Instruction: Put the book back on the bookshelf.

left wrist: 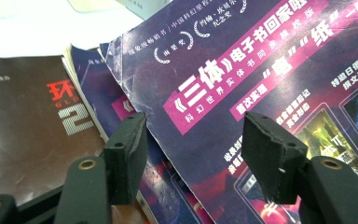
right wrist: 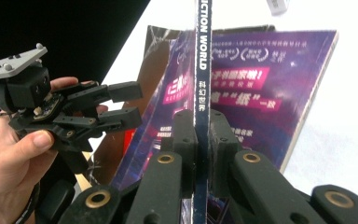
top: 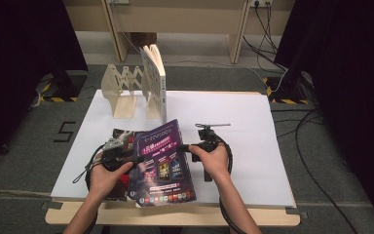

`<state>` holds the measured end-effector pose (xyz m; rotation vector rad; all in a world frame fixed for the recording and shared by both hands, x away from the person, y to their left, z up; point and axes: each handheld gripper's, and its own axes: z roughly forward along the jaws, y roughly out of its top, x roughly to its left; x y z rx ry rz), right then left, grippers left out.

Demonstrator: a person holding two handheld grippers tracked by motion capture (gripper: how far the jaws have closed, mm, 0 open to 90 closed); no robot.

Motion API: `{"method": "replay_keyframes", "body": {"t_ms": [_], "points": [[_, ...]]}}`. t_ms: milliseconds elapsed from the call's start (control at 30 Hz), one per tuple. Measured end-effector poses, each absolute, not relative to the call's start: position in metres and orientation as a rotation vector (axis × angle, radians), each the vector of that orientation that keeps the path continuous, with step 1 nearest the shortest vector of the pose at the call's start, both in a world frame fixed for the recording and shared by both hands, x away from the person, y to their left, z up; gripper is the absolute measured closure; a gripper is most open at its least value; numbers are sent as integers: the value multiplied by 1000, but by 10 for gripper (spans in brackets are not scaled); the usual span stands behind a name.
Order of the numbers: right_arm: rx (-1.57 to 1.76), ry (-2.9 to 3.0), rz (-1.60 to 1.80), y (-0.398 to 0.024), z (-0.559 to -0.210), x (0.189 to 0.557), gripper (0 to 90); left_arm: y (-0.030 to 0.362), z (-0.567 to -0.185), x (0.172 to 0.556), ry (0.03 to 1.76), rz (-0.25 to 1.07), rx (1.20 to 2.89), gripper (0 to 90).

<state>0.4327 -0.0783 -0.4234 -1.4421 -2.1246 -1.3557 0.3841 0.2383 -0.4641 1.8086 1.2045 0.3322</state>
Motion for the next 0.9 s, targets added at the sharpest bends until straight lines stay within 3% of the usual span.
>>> {"method": "replay_keyframes", "body": {"t_ms": [900], "points": [[-1443,-2290,-1645,-40,-369,428,850,255,-448,380,1225,362,1725,358]]}}
